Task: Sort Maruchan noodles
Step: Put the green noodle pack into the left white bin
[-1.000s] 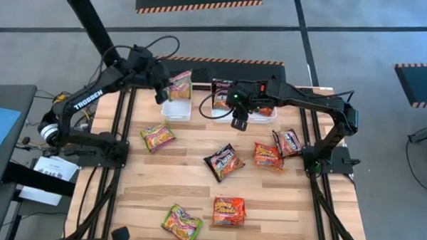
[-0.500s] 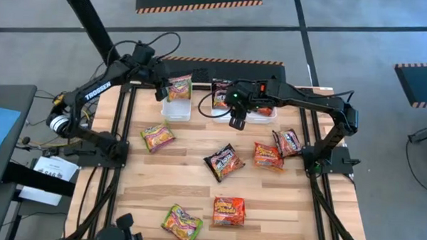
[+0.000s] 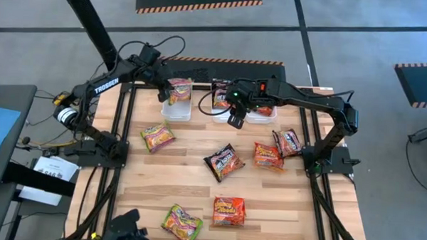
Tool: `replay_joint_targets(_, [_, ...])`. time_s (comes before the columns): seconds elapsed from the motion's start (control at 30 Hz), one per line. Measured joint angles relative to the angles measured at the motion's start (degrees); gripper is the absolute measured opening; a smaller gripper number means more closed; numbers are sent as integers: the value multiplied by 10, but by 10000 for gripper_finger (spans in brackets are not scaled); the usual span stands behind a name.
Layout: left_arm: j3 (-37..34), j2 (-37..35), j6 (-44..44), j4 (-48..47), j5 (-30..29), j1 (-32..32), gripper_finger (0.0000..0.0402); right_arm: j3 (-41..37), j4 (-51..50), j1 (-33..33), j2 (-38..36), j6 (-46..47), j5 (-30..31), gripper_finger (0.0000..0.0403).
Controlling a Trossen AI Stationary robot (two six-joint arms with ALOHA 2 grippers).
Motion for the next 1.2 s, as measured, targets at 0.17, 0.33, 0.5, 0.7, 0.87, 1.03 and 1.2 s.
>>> replay_joint_targets(0.17, [0,0,0,0,-37,1,0,0,0,0,0,1,0,196])
replay_joint_targets(0.33, [0,0,0,-2,-46,1,14,0,0,0,0,1,0,196])
replay_joint_targets(0.5, [0,0,-9,-4,-47,1,53,0,0,0,0,12,0,196])
replay_joint_targets(0.7, [0,0,-23,-5,-71,1,107,0,0,0,0,18,0,196])
replay_joint_targets(0.87, [0,-1,-24,-30,-125,1,130,0,0,0,0,32,0,196])
replay_joint_targets(1.03, [0,-1,-20,-42,-133,1,135,0,0,0,0,40,0,196])
replay_joint_targets(1.2, [0,-1,-22,-43,-111,1,135,0,0,0,0,40,0,196])
